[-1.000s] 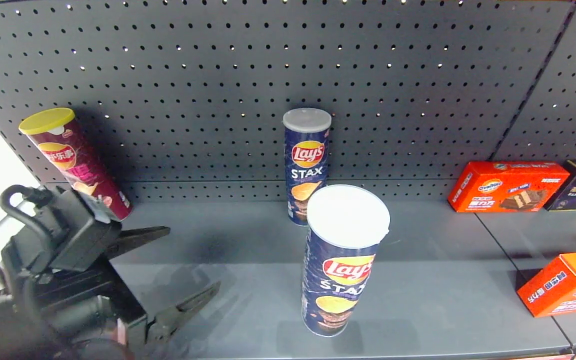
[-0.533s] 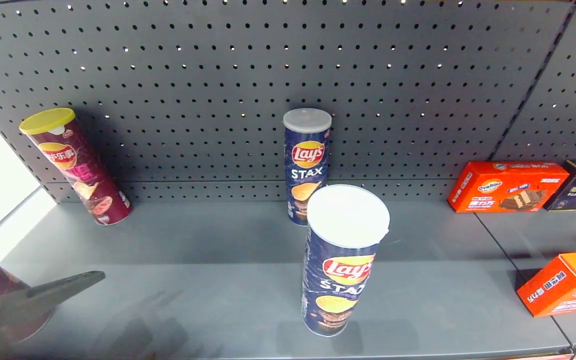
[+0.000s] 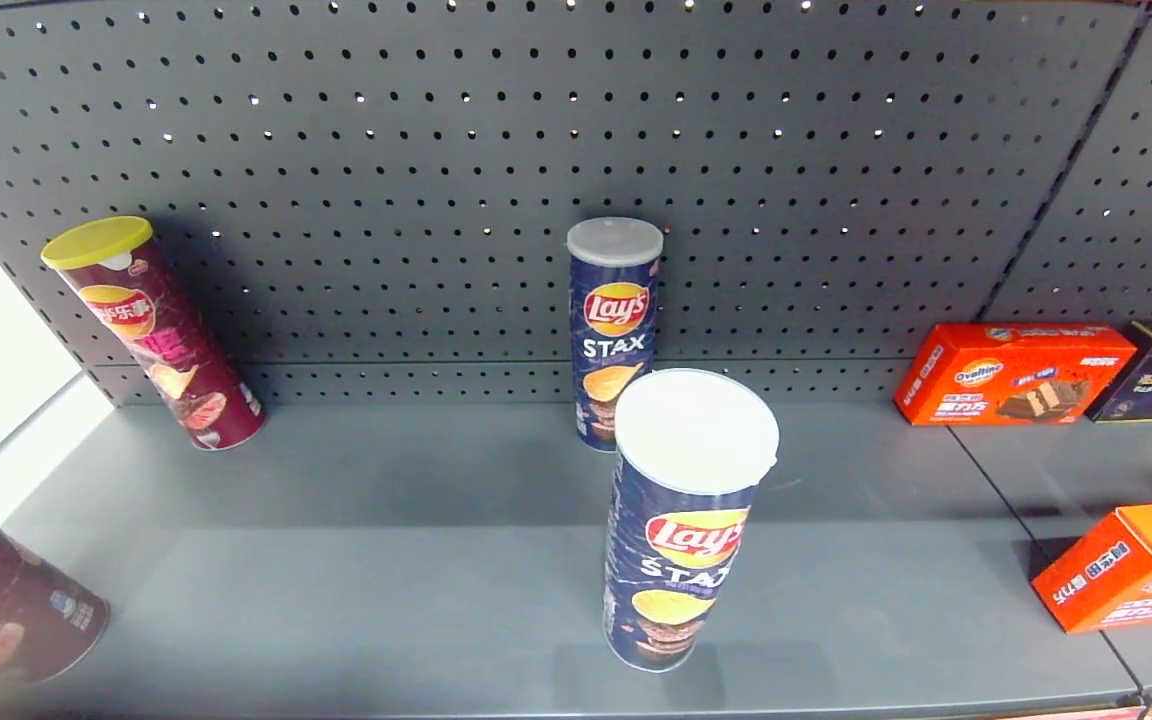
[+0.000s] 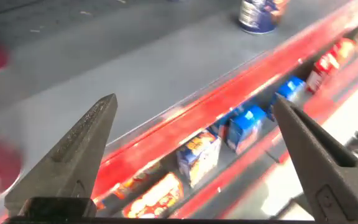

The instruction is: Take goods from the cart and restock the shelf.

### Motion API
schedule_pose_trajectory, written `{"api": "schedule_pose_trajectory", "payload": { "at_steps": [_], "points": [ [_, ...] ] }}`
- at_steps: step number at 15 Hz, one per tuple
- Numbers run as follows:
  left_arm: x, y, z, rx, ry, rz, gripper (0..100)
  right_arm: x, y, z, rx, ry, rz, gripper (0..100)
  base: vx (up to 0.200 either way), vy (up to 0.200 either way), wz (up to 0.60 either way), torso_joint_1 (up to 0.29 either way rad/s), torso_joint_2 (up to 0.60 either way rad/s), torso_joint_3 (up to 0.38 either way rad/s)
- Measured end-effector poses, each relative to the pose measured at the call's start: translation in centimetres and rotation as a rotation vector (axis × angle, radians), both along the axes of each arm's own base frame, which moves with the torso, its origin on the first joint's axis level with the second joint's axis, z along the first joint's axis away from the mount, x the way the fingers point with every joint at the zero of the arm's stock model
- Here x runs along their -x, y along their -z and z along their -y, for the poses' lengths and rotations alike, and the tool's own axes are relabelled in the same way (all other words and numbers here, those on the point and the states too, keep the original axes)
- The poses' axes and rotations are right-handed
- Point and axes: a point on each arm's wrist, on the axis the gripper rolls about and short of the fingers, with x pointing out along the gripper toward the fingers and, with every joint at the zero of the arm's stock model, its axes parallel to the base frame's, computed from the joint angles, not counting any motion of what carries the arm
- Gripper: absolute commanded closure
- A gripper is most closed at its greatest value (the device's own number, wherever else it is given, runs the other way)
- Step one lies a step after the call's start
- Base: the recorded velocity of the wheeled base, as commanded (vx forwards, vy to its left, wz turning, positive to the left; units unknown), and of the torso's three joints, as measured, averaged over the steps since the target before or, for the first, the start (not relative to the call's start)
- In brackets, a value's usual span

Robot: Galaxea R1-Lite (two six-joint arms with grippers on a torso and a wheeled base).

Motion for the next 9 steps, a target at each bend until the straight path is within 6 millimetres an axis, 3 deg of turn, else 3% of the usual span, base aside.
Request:
{"api": "schedule_pose_trajectory", "payload": {
  "at_steps": [3,5,9],
  "points": [
    [1.2,1.2,-0.1,0.02,-0.211,0.032,0,0.0,0.0,0.0,0.0,0.0,0.0,0,0.0,0.0,0.0,0.0,0.0,0.0],
    [0.9,2.8,0.2,-0.007,-0.278,-0.011,0,0.0,0.0,0.0,0.0,0.0,0.0,0,0.0,0.0,0.0,0.0,0.0,0.0],
    [0.4,4.1,0.6,-0.009,-0.401,-0.043,0,0.0,0.0,0.0,0.0,0.0,0.0,0,0.0,0.0,0.0,0.0,0.0,0.0]
  ]
}}
